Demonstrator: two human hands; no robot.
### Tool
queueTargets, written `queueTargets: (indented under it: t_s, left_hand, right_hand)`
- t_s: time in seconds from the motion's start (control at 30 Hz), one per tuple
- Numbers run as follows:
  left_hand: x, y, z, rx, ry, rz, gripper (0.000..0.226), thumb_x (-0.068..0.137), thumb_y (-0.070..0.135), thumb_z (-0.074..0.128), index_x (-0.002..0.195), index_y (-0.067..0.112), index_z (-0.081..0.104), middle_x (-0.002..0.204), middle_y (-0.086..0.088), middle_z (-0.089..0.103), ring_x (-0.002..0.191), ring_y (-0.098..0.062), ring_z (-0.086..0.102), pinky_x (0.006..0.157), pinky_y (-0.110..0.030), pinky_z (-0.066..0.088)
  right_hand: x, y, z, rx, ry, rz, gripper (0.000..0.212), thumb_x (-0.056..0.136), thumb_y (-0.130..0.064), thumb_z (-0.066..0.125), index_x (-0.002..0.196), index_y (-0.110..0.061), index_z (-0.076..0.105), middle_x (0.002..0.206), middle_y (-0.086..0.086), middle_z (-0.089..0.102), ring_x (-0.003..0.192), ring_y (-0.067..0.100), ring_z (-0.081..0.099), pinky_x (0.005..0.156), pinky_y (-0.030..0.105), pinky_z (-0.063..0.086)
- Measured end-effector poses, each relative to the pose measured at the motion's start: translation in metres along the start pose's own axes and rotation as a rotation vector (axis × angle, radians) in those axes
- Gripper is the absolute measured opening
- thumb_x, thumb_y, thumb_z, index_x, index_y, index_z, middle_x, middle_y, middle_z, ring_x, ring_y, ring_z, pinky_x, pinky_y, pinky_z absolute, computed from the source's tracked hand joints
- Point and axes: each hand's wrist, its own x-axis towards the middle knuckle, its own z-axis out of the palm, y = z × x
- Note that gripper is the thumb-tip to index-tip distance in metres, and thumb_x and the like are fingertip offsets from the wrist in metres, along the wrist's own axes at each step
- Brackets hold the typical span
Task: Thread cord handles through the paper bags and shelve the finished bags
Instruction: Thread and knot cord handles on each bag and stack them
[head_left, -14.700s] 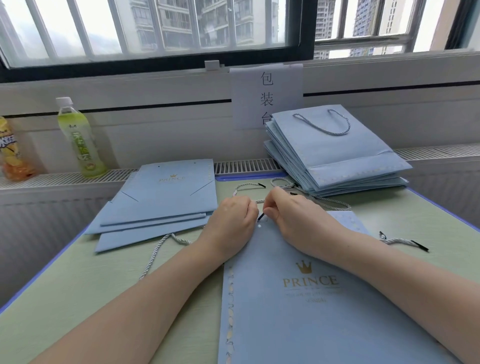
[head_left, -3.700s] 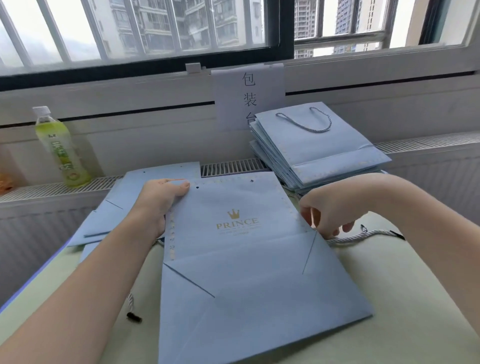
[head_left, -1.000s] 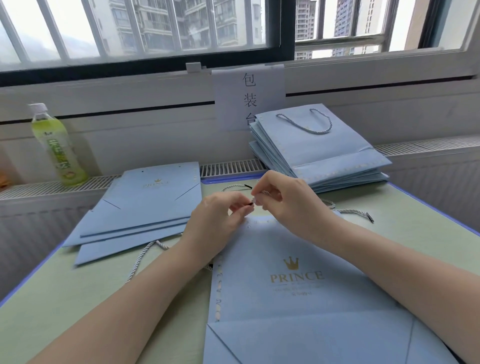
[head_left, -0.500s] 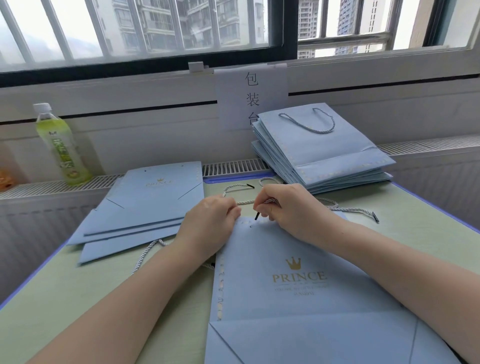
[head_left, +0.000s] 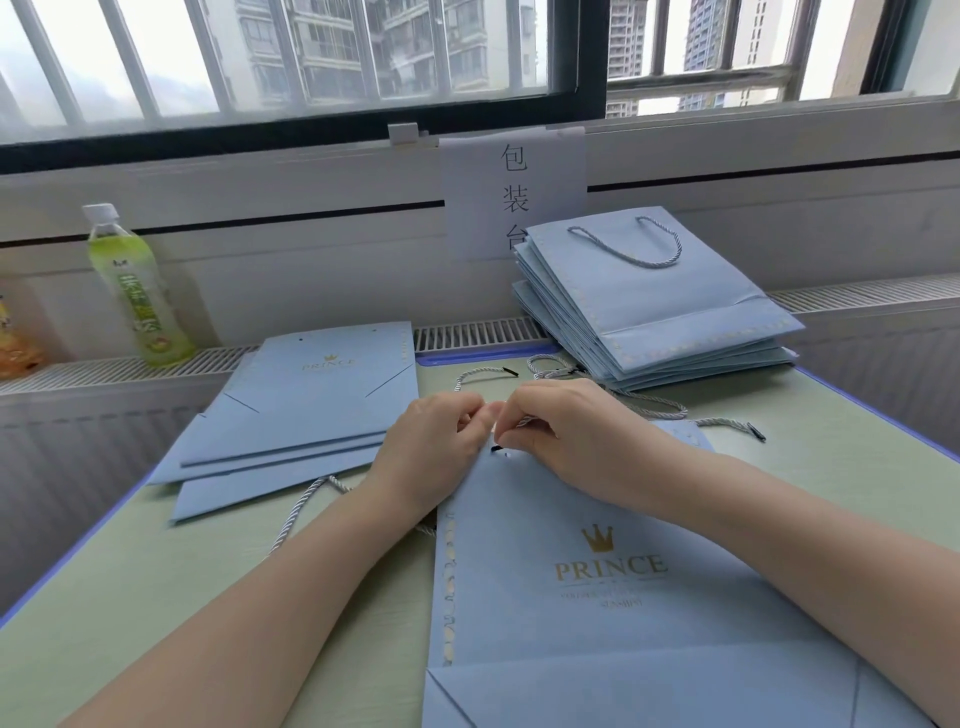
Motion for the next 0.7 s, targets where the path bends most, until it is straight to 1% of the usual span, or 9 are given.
queueTargets:
  t_s: [0.03, 0.1, 0.2, 0.27, 0.33, 0.43, 0.57, 0.63, 0.7]
  left_hand:
    - [0.001, 0.001, -0.001, -0.021, -0.002, 0.001, 0.043, 0.096, 0.029, 0.050, 0.057, 0.014, 0.041, 0.051, 0.003, 0.038, 0.052, -0.013, 0.031, 0.053, -0.032, 0.026]
    - [0.001, 0.006, -0.005, -0.221, -0.026, -0.033, 0.043, 0.095, 0.030, 0.053, 0.061, 0.004, 0.055, 0.053, -0.002, 0.044, 0.051, -0.011, 0.033, 0.052, -0.025, 0.029]
    - [0.000, 0.013, -0.012, -0.593, -0.137, -0.177, 0.034, 0.092, 0.030, 0.056, 0.083, 0.001, 0.072, 0.073, -0.012, 0.069, 0.064, -0.009, 0.056, 0.063, -0.022, 0.045]
    - [0.000, 0.014, -0.012, -0.578, -0.189, -0.181, 0.028, 0.092, 0.028, 0.056, 0.079, 0.008, 0.072, 0.070, 0.003, 0.070, 0.066, -0.001, 0.057, 0.067, -0.016, 0.044]
    - [0.001, 0.014, -0.011, -0.539, -0.181, -0.176, 0.027, 0.094, 0.024, 0.054, 0.074, 0.013, 0.069, 0.062, 0.014, 0.065, 0.062, 0.006, 0.054, 0.063, -0.008, 0.041]
    - [0.001, 0.014, -0.007, -0.466, -0.149, -0.162, 0.029, 0.097, 0.017, 0.050, 0.074, 0.010, 0.066, 0.063, 0.009, 0.062, 0.060, 0.006, 0.054, 0.059, -0.007, 0.040]
    - [0.000, 0.009, 0.000, -0.296, -0.123, -0.086, 0.032, 0.098, 0.013, 0.047, 0.076, -0.003, 0.063, 0.069, -0.007, 0.061, 0.066, -0.013, 0.052, 0.064, -0.030, 0.042]
    - [-0.001, 0.007, 0.000, -0.277, -0.088, -0.076, 0.031, 0.097, 0.013, 0.047, 0.073, 0.000, 0.062, 0.064, -0.003, 0.060, 0.060, -0.008, 0.050, 0.061, -0.028, 0.041]
    - [-0.002, 0.008, -0.001, -0.251, -0.057, -0.060, 0.031, 0.097, 0.014, 0.048, 0.071, 0.006, 0.063, 0.058, 0.004, 0.058, 0.052, -0.001, 0.048, 0.056, -0.019, 0.039]
  right_hand:
    - [0.001, 0.000, -0.002, 0.005, 0.003, 0.000, 0.006, 0.086, -0.009, 0.065, 0.087, -0.006, 0.070, 0.083, -0.006, 0.063, 0.074, -0.001, 0.047, 0.070, 0.008, 0.035]
    - [0.001, 0.000, -0.005, -0.004, 0.019, 0.003, 0.006, 0.087, -0.009, 0.065, 0.087, -0.006, 0.070, 0.083, -0.006, 0.063, 0.076, 0.005, 0.052, 0.069, 0.008, 0.035]
    - [0.000, 0.000, -0.005, -0.026, 0.054, 0.015, 0.008, 0.089, -0.010, 0.061, 0.092, -0.009, 0.068, 0.090, 0.000, 0.068, 0.080, 0.011, 0.053, 0.072, 0.021, 0.038]
    - [-0.001, 0.000, -0.003, -0.015, 0.065, 0.012, 0.010, 0.090, -0.008, 0.059, 0.096, -0.010, 0.067, 0.090, -0.001, 0.067, 0.079, 0.011, 0.052, 0.074, 0.027, 0.043]
    - [-0.002, 0.001, 0.000, -0.015, 0.057, 0.006, 0.010, 0.089, -0.005, 0.058, 0.095, -0.010, 0.065, 0.090, -0.001, 0.066, 0.082, 0.016, 0.056, 0.075, 0.033, 0.046]
    - [-0.004, 0.002, 0.005, -0.006, 0.024, 0.050, 0.007, 0.091, -0.009, 0.056, 0.096, -0.011, 0.061, 0.099, 0.002, 0.064, 0.093, 0.021, 0.058, 0.081, 0.037, 0.046]
    - [-0.008, 0.001, 0.012, -0.025, -0.107, 0.167, 0.008, 0.095, -0.019, 0.047, 0.102, -0.014, 0.047, 0.107, 0.005, 0.063, 0.100, 0.026, 0.055, 0.083, 0.040, 0.044]
    - [-0.008, -0.001, 0.015, -0.068, -0.138, 0.212, 0.012, 0.097, -0.024, 0.043, 0.105, -0.016, 0.042, 0.105, 0.004, 0.062, 0.096, 0.027, 0.055, 0.078, 0.040, 0.044]
    - [-0.006, -0.001, 0.016, -0.104, -0.149, 0.225, 0.013, 0.098, -0.025, 0.040, 0.106, -0.014, 0.041, 0.102, 0.006, 0.062, 0.094, 0.030, 0.055, 0.076, 0.041, 0.045]
